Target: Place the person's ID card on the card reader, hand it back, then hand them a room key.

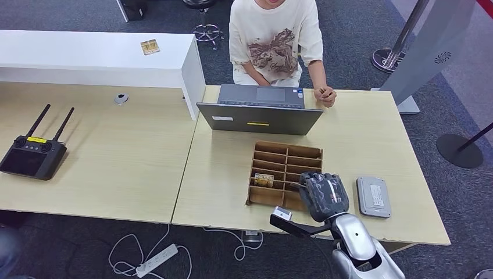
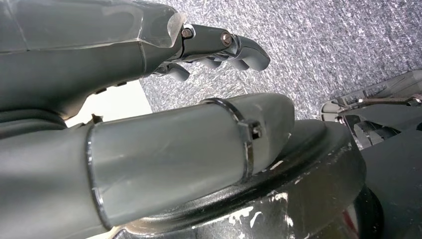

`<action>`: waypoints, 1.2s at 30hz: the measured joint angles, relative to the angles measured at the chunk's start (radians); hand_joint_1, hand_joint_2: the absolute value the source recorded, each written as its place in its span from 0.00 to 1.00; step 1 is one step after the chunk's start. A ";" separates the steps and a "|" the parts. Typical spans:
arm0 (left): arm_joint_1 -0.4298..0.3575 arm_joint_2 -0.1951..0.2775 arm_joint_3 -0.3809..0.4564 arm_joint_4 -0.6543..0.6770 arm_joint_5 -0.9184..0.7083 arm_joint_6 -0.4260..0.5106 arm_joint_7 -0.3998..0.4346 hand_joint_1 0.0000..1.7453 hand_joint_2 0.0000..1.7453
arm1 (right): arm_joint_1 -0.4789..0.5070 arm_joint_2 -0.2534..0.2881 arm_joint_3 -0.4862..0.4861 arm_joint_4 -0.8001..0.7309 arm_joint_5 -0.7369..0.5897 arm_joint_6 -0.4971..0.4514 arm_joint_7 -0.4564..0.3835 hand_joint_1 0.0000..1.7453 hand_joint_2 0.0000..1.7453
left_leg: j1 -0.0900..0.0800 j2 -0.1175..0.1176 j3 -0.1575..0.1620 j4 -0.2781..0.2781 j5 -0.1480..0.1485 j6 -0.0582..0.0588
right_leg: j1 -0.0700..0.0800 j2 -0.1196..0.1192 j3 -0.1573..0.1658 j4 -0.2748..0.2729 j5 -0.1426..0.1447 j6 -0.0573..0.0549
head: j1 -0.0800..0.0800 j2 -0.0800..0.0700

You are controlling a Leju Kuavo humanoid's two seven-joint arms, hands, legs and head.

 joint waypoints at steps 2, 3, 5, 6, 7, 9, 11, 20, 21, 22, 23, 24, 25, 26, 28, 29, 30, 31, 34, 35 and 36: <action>0.000 0.000 0.000 0.000 0.000 0.001 0.000 0.00 0.00 | 0.003 -0.002 -0.008 -0.014 0.000 -0.007 -0.003 0.99 1.00 | 0.000 0.000 0.000 0.000 0.000 0.000 | 0.000 0.000 0.000 0.000 0.000 0.000 | 0.000 0.000; 0.000 0.000 0.000 0.000 0.000 0.001 0.000 0.00 0.00 | 0.005 -0.003 -0.011 -0.021 -0.001 -0.011 -0.005 1.00 1.00 | 0.000 0.000 0.000 0.000 0.000 0.000 | 0.000 0.000 0.000 0.000 0.000 0.000 | 0.000 0.000; 0.000 0.000 0.000 0.000 -0.001 0.001 0.000 0.00 0.00 | 0.007 -0.005 -0.018 -0.036 -0.004 -0.022 -0.015 1.00 1.00 | 0.000 0.000 0.000 0.000 0.000 0.000 | 0.000 0.000 0.000 0.000 0.000 0.000 | 0.000 0.000; 0.000 0.000 0.000 0.000 -0.001 0.001 0.000 0.00 0.00 | 0.009 -0.006 -0.020 -0.045 -0.006 -0.030 -0.021 1.00 1.00 | 0.000 0.000 0.000 0.000 0.000 0.000 | 0.000 0.000 0.000 0.000 0.000 0.000 | 0.000 0.000; 0.000 0.000 0.000 0.000 -0.001 0.001 0.000 0.00 0.00 | 0.011 -0.006 -0.023 -0.055 -0.008 -0.037 -0.027 1.00 1.00 | 0.000 0.000 0.000 0.000 0.000 0.000 | 0.000 0.000 0.000 0.000 0.000 0.000 | 0.000 0.000; 0.000 0.000 0.000 0.000 -0.002 0.000 0.000 0.00 0.00 | 0.013 -0.006 -0.030 -0.078 -0.010 -0.049 -0.034 1.00 1.00 | 0.000 0.000 0.000 0.000 0.000 0.000 | 0.000 0.000 0.000 0.000 0.000 0.000 | 0.000 0.000; 0.000 0.000 0.000 0.000 -0.002 0.000 -0.001 0.00 0.00 | 0.014 -0.006 -0.035 -0.100 -0.009 -0.052 -0.036 1.00 1.00 | 0.000 0.000 0.000 0.000 0.000 0.000 | 0.000 0.000 0.000 0.000 0.000 0.000 | 0.000 0.000; 0.000 0.000 0.000 0.000 -0.006 -0.001 -0.003 0.00 0.00 | 0.010 -0.006 -0.047 -0.147 -0.002 -0.052 -0.036 1.00 1.00 | 0.000 0.000 0.000 0.000 0.000 0.000 | 0.000 0.000 0.000 0.000 0.000 0.000 | 0.000 0.000; 0.000 0.000 0.000 0.000 -0.006 -0.001 -0.003 0.00 0.00 | 0.009 -0.006 -0.048 -0.150 -0.002 -0.052 -0.036 1.00 1.00 | 0.000 0.000 0.000 0.000 0.000 0.000 | 0.000 0.000 0.000 0.000 0.000 0.000 | 0.000 0.000; 0.000 0.000 0.000 0.000 -0.006 -0.001 -0.003 0.00 0.00 | 0.009 -0.006 -0.050 -0.152 -0.002 -0.052 -0.036 1.00 1.00 | 0.000 0.000 0.000 0.000 0.000 0.000 | 0.000 0.000 0.000 0.000 0.000 0.000 | 0.000 0.000; 0.000 0.000 0.000 0.000 -0.006 -0.001 -0.003 0.00 0.00 | 0.008 -0.006 -0.051 -0.155 -0.002 -0.052 -0.036 1.00 1.00 | 0.000 0.000 0.000 0.000 0.000 0.000 | 0.000 0.000 0.000 0.000 0.000 0.000 | 0.000 0.000; 0.000 0.000 0.000 0.000 -0.006 -0.001 -0.003 0.00 0.00 | 0.008 -0.006 -0.052 -0.158 -0.002 -0.052 -0.036 1.00 1.00 | 0.000 0.000 0.000 0.000 0.000 0.000 | 0.000 0.000 0.000 0.000 0.000 0.000 | 0.000 0.000; 0.000 -0.001 0.000 0.000 -0.007 -0.001 -0.003 0.00 0.00 | 0.008 -0.006 -0.052 -0.161 -0.002 -0.053 -0.036 1.00 1.00 | 0.000 0.000 0.000 0.000 0.000 0.000 | 0.000 0.000 0.000 0.000 0.000 0.000 | 0.000 0.000; 0.000 -0.001 0.000 0.000 -0.007 -0.001 -0.003 0.00 0.00 | 0.007 -0.006 -0.052 -0.164 -0.001 -0.053 -0.037 1.00 1.00 | 0.000 0.000 0.000 0.000 0.000 0.000 | 0.000 0.000 0.000 0.000 0.000 0.000 | 0.000 0.000; 0.000 -0.001 0.000 0.000 -0.007 -0.001 -0.003 0.00 0.00 | 0.007 -0.006 -0.053 -0.170 0.000 -0.057 -0.039 1.00 1.00 | 0.000 0.000 0.000 0.000 0.000 0.000 | 0.000 0.000 0.000 0.000 0.000 0.000 | 0.000 0.000; 0.000 -0.001 0.000 0.000 -0.008 -0.001 -0.003 0.00 0.00 | 0.007 -0.006 -0.053 -0.173 0.001 -0.060 -0.041 1.00 1.00 | 0.000 0.000 0.000 0.000 0.000 0.000 | 0.000 0.000 0.000 0.000 0.000 0.000 | 0.000 0.000; 0.000 -0.001 0.000 0.000 -0.008 -0.001 -0.003 0.00 0.00 | 0.006 -0.006 -0.054 -0.175 0.002 -0.064 -0.044 1.00 1.00 | 0.000 0.000 0.000 0.000 0.000 0.000 | 0.000 0.000 0.000 0.000 0.000 0.000 | 0.000 0.000; 0.000 -0.001 0.000 0.000 -0.009 -0.001 -0.004 0.00 0.00 | 0.005 -0.006 -0.054 -0.177 0.003 -0.068 -0.047 1.00 1.00 | 0.000 0.000 0.000 0.000 0.000 0.000 | 0.000 0.000 0.000 0.000 0.000 0.000 | 0.000 0.000; 0.000 -0.003 0.000 0.000 -0.010 -0.001 -0.005 0.00 0.00 | 0.000 -0.005 -0.058 -0.182 0.005 -0.079 -0.053 1.00 1.00 | 0.000 0.000 0.000 0.000 0.000 0.000 | 0.000 0.000 0.000 0.000 0.000 0.000 | 0.000 0.000; 0.000 -0.004 0.000 0.000 -0.011 -0.001 -0.005 0.00 0.00 | -0.004 -0.004 -0.058 -0.183 0.005 -0.083 -0.055 1.00 1.00 | 0.000 0.000 0.000 0.000 0.000 0.000 | 0.000 0.000 0.000 0.000 0.000 0.000 | 0.000 0.000; 0.000 -0.004 0.000 0.000 -0.012 -0.001 -0.006 0.00 0.00 | -0.007 -0.004 -0.060 -0.183 0.004 -0.088 -0.058 1.00 1.00 | 0.000 0.000 0.000 0.000 0.000 0.000 | 0.000 0.000 0.000 0.000 0.000 0.000 | 0.000 0.000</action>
